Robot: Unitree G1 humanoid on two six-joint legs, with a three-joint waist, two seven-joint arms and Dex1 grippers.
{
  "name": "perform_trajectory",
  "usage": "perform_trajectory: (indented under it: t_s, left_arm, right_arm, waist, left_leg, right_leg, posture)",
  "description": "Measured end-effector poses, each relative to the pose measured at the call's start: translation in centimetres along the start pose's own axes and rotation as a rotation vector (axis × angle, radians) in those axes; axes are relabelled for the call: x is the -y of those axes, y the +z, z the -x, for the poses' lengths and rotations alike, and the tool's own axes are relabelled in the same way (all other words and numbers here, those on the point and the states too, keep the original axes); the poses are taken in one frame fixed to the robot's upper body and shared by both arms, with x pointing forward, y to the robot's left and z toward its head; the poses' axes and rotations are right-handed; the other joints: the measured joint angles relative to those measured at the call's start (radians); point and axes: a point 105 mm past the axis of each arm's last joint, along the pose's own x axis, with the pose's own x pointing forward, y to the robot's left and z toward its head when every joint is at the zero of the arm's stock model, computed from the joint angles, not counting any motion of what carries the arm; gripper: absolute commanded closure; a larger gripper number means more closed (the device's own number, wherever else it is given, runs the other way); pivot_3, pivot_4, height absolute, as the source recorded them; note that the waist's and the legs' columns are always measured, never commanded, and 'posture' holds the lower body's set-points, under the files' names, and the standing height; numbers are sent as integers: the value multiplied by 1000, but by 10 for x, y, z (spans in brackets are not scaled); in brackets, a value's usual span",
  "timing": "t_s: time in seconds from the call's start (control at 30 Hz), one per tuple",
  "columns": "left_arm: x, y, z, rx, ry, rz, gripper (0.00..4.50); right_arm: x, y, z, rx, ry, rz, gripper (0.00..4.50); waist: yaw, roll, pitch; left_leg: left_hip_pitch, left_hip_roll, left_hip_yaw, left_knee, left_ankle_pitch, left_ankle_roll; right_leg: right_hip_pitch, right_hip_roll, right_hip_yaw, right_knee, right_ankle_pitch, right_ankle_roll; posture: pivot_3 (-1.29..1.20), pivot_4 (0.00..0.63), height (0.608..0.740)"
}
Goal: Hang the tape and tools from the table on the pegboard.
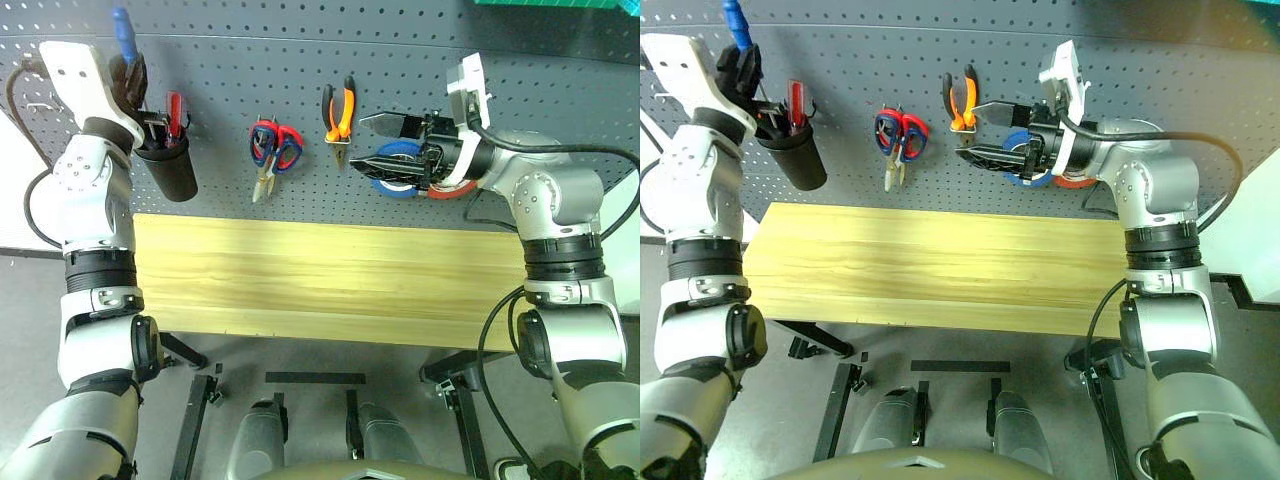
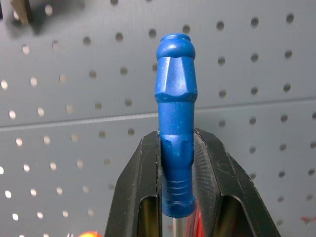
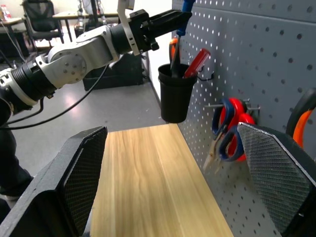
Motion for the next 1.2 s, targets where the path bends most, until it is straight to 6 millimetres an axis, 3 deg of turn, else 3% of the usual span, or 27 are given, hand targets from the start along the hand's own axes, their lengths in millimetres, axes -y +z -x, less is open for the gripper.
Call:
perform_trajectory:
  t_s: [0.13,0.33,0.57,0.83,0.93,1.2]
  left_arm:
    - [-4,-19,6,-44,19,-17,2672]
    - [-8,-25,12,-49,36,-49,737]
    - [3,3,25,21,-79,-38,737]
    - [29,28,69,-74,-391,-4,737]
    - [34,20,86,-160,-470,50,737]
    - [50,-34,129,-351,-586,181,737]
  right_arm:
    - [1,0,-1,-10,-16,8,0]
    - [2,-1,0,-17,-24,10,0]
    - [2,0,0,-17,-22,9,0]
    - [-3,-4,-2,-9,-10,-56,0]
    - [-10,-20,-1,-27,-14,-103,0]
    - [-21,-74,14,-113,-95,-204,0]
  waist:
    - [1,0,0]
    - [2,0,0]
    - [0,0,0]
    - [1,0,0]
    - [1,1,-1]
    - [3,2,-1]
  left_leg:
    - [0,0,0,0,0,0]
    - [0,0,0,0,0,0]
    - [0,0,0,0,0,0]
    - [1,1,0,0,0,0]
    - [1,1,-1,0,-3,5]
    - [2,0,-1,0,-3,6]
  right_leg:
    - [0,0,0,0,0,0]
    - [0,0,0,0,0,0]
    - [0,0,0,1,0,0]
    - [0,0,0,1,0,0]
    - [2,0,0,1,0,0]
    - [3,0,0,0,0,0]
  posture:
    - [132,84,740]
    - [144,82,740]
    - [150,90,740]
    - [157,100,740]
    - [158,103,740]
    - [141,104,740]
